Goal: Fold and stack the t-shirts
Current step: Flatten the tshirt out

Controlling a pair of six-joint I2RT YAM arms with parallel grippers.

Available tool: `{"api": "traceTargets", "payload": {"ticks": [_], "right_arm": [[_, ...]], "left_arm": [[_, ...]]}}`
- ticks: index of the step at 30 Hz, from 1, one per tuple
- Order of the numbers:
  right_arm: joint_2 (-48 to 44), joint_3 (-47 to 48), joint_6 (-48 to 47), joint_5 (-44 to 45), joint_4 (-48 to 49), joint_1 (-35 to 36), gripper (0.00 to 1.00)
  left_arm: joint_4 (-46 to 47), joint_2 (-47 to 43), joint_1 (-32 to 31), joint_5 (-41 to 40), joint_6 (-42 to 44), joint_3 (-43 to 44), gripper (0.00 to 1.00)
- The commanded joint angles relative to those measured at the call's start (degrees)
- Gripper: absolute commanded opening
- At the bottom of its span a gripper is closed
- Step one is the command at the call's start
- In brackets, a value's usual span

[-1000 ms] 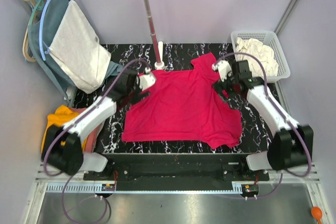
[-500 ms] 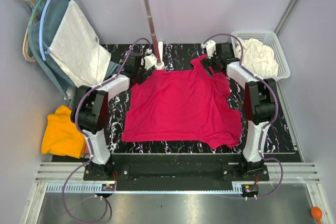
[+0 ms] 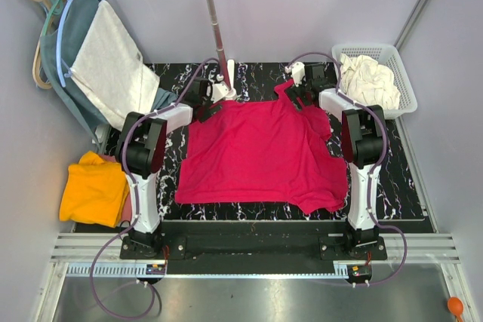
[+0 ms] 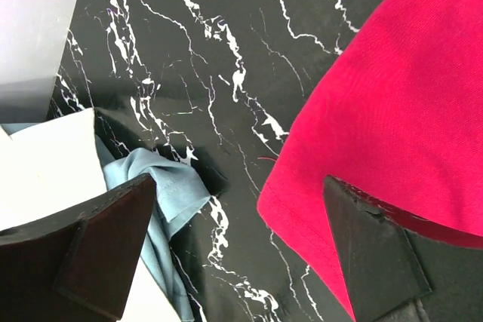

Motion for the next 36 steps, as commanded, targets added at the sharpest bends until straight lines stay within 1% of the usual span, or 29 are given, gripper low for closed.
{"api": "traceTargets", "payload": {"ticks": [1,14,22,29,36], "right_arm": [[0.4,2.8,-0.8,0.0,3.0,-0.5,0.91],[2.7,1.7,-4.1,2.1,5.0,-0.5,0.91],[6.9,4.3,-7.0,5.2,6.6,-0.6,0.9],[8.2,6.7,-8.5,7.4,6.6,-0.9,0.9],[5.3,2.2,-7.9,7.3,6.7,-1.0,0.9]], "left_arm": [[2.3,1.5,0.8,-0.8,2.5,1.6,0.99],[3.4,5.0,1.2,-2.6,6.8,1.0,0.99],[4.7,6.0,1.6,-4.2,10.3,0.4,0.99],[4.7,8.0,2.8,-5.4,12.7,3.1,0.99],[5.3,9.9,3.3,-5.8,13.7,6.1,0.99]]}}
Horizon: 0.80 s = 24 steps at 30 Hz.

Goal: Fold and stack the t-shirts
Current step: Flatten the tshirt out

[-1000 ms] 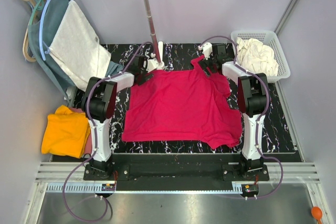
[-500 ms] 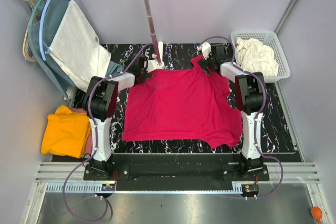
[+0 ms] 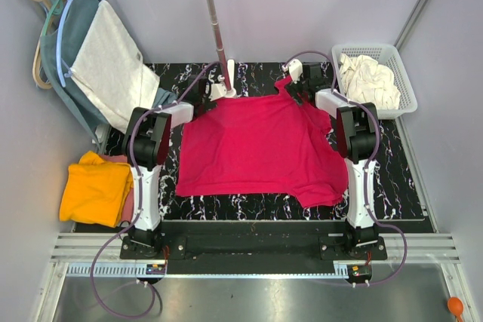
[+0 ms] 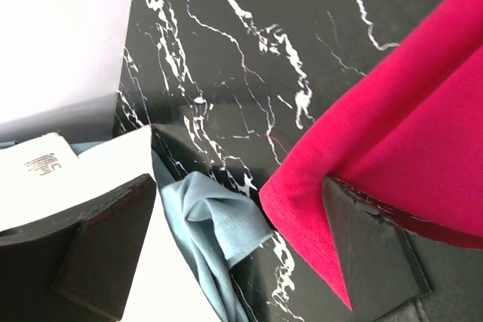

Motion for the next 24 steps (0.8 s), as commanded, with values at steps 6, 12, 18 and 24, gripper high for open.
{"api": "traceTargets", "payload": {"ticks": [6,12,18,24], "right_arm": [[-1.9,-3.7,-1.6,3.4,-0.8,-0.9,0.9],[-3.0,-1.6,-0.5,3.7,-2.7,-0.9,0.91],[-5.9,-0.6,2.1,3.9,-4.8,-0.9,1.0],[-10.1,-0.8,4.7,3.4,-6.3,-0.8,1.0]], "left_arm": [[-0.9,3.3,1.3,-2.1,1.1,2.5,0.99],[-0.9,0.0,1.2,-1.7,0.2,-0.1,0.99],[-0.8,-6.8,1.0,-1.0,-2.5,-4.1,0.99],[0.5,-12.6,0.4,-1.4,-8.2,-6.5,0.99]]}}
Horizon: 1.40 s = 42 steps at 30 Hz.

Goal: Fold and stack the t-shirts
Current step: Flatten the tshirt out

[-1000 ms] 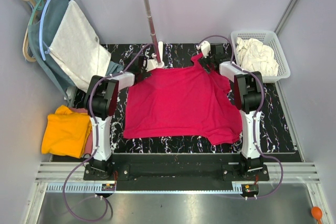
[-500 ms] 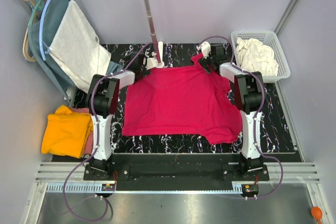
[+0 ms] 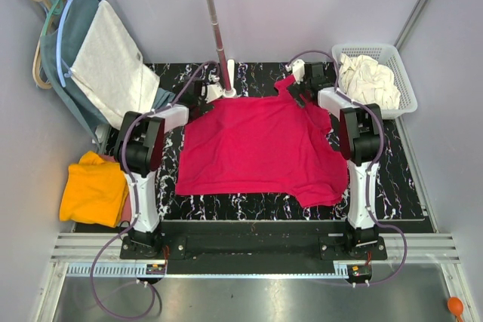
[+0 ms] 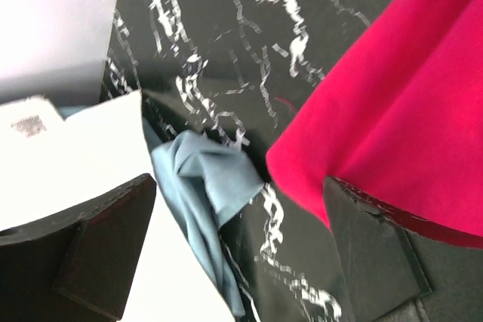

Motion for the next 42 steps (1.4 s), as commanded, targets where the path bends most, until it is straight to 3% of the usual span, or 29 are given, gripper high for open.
{"api": "traceTargets", "payload": {"ticks": [1,7,11,19,26,31,42], "right_arm": [[-7.8,0.8,2.9,0.8,-2.1,-0.7,1.0],[-17.1,-3.0,5.1,-1.5,-5.2,-0.4,1.0],[-25.4,-12.8,4.8,-4.1,-9.4,-0.1,1.0],[-46.0,-31.7,1.2,-9.0,-20.5,0.4,1.0],[-55.4,-41.2,-0.4,-14.5,-29.9,1.6,1.0],[-60.4,-48.6,-0.3,-12.7,-30.7,6.3,1.0],[-59.2,-57.7,3.8,-10.8,-26.3,12.1,1.0]], "left_arm": [[2.5,-7.6,0.0,-1.6,-5.2,-1.5,0.99],[2.0,-15.2,-0.9,-2.8,-6.2,-4.8,0.99],[-3.6,-23.5,-3.3,-1.0,-7.6,-11.4,0.99],[-17.1,-42.2,-15.2,3.0,-9.8,-27.2,0.99],[-22.2,-43.2,-18.7,3.1,-10.7,-33.1,0.99],[-22.4,-42.6,-20.4,1.7,-10.9,-36.3,0.99],[-21.3,-37.3,-21.7,0.4,-12.4,-36.8,0.99]]}}
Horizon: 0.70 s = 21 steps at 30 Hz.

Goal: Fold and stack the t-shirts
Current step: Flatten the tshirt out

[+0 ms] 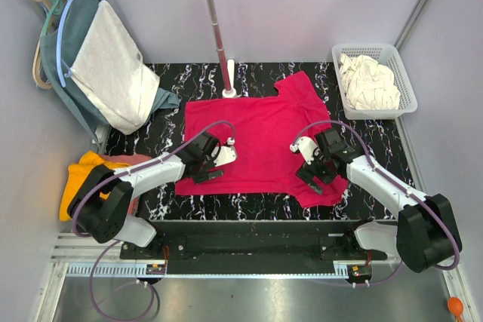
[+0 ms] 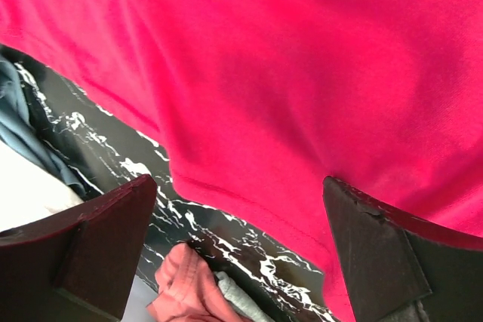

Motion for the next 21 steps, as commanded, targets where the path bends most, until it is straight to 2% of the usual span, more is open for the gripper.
{"api": "traceTargets", "payload": {"ticks": [1,9,21], "right_arm": [[1.3,-1.8,1.7,1.0,3.7,1.4,1.0],[4.5,-3.4,3.2,0.9,5.7,5.3,1.0],[6.0,-1.6,3.2,0.7,1.0,13.7,1.0]], "left_arm": [[2.3,1.2,-0.6,-1.5,-0.7,-0.4,0.99],[2.3,1.3,-1.0,-3.1,0.3,-3.7,0.99],[2.0,-2.7,-1.1,-5.6,2.3,-11.2,0.99]]}}
